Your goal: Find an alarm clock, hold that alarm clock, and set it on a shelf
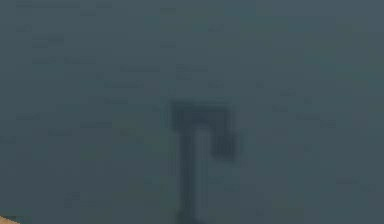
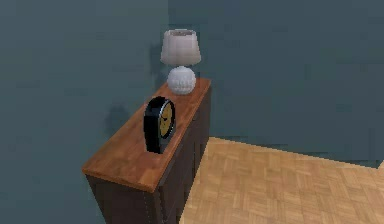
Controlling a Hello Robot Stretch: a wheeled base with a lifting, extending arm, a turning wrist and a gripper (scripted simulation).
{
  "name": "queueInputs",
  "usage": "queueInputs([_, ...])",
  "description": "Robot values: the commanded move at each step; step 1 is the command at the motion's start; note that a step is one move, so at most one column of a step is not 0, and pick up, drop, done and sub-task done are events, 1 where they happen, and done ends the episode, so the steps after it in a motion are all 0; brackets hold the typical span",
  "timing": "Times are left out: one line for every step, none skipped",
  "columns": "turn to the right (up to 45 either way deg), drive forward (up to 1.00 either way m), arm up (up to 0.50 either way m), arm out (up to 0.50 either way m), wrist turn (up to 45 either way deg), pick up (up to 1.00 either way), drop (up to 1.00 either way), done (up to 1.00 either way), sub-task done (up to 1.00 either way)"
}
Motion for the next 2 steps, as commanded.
queueInputs([0.0,0.00,0.28,0.00,0.0,0.00,0.00,0.00,0.00])
queueInputs([0.0,0.00,0.00,0.50,0.0,0.00,0.00,0.00,0.00])
